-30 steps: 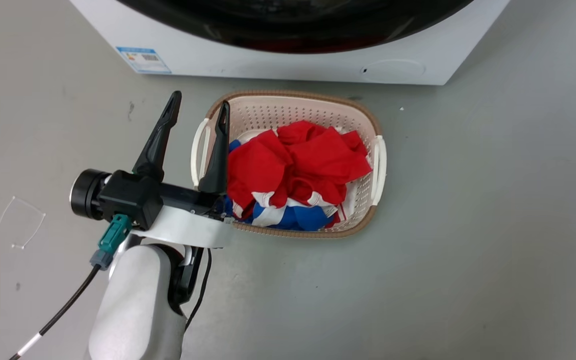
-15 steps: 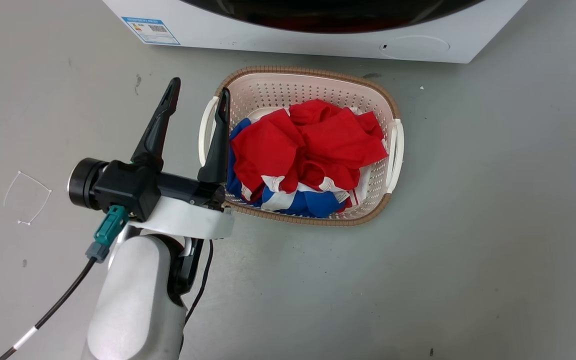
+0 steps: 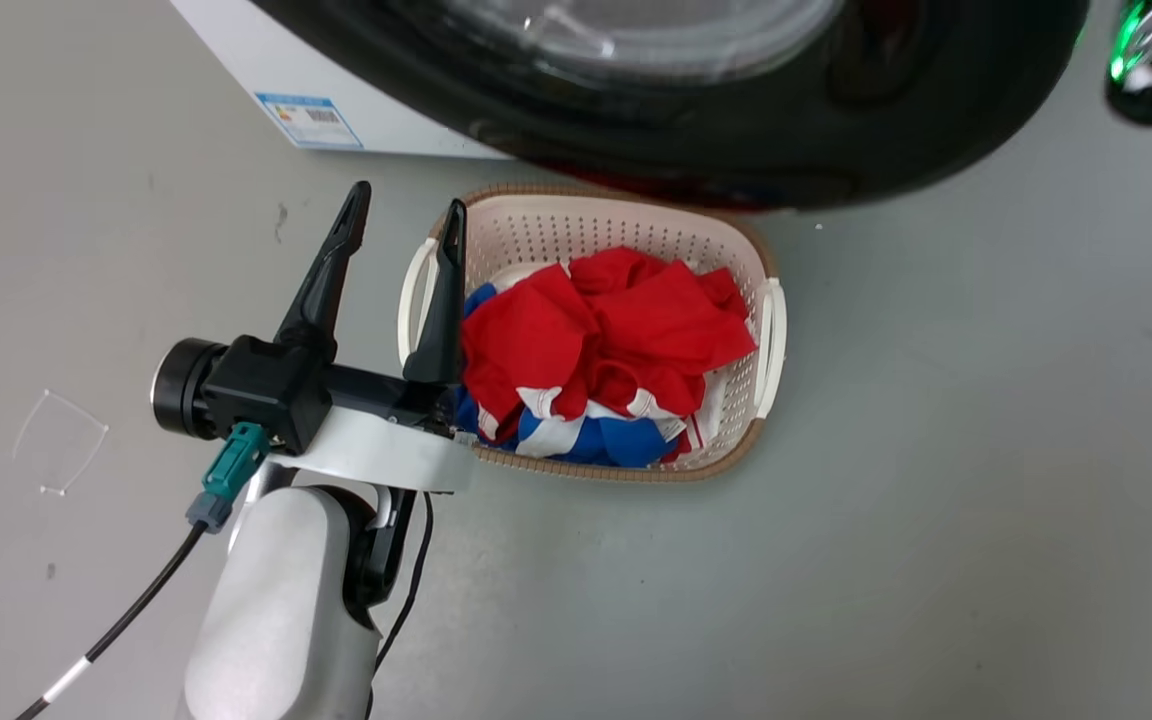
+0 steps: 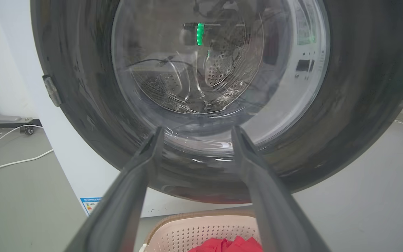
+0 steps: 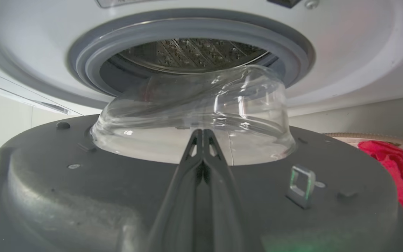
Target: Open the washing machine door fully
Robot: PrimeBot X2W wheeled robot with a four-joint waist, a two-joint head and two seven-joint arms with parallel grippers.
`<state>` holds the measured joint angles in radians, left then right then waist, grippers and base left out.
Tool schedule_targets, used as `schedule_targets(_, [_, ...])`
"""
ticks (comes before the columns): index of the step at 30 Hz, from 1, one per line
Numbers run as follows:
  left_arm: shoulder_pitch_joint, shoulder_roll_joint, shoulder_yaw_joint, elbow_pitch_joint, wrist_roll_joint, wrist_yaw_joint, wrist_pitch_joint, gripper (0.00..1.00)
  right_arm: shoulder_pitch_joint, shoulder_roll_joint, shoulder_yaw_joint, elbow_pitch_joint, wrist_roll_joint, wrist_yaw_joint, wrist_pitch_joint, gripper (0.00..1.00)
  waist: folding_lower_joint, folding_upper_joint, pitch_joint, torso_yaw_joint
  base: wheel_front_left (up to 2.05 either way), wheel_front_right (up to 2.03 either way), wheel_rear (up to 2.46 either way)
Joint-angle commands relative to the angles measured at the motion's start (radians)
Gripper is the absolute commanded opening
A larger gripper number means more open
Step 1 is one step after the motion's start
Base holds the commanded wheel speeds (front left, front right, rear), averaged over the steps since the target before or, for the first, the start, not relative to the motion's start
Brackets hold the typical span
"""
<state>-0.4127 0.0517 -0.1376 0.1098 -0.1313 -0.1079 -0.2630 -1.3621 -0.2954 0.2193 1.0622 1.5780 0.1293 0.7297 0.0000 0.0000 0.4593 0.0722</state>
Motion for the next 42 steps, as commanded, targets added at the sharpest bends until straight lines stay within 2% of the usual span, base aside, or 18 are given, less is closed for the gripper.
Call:
schedule_targets(1, [0.019, -0.002, -0.002, 0.006, -0.002, 0.002, -0.002, 1.00, 0.030, 0.003, 0.003, -0.007, 0.008, 0.003, 0.027, 0.00, 0.0000, 0.0000, -0.026, -0.007, 0.00, 0.00, 0.00])
schedule_targets(10, [0.076, -0.002, -0.011, 0.037, -0.002, 0.002, -0.002, 1.00, 0.162, 0.035, 0.015, -0.028, 0.051, 0.003, 0.173, 0.00, 0.0000, 0.0000, -0.140, -0.023, 0.00, 0.00, 0.00])
schedule_targets(17, [0.128, -0.002, -0.021, 0.059, -0.007, 0.002, -0.002, 1.00, 0.278, 0.068, 0.034, -0.083, 0.058, 0.003, 0.216, 0.00, 0.0000, 0.0000, -0.219, -0.032, 0.00, 0.00, 0.00])
schedule_targets(28, [0.224, -0.002, -0.047, 0.103, -0.035, 0.026, -0.002, 1.00, 0.526, 0.162, 0.063, -0.243, 0.078, 0.003, 0.210, 0.00, 0.0000, 0.0000, -0.363, -0.039, 0.00, 0.00, 0.00])
schedule_targets(42, [0.245, -0.002, -0.057, 0.122, -0.052, 0.040, -0.002, 1.00, 0.691, 0.238, 0.133, -0.446, 0.072, 0.003, 0.137, 0.00, 0.0000, 0.0000, -0.387, -0.026, 0.00, 0.00, 0.00])
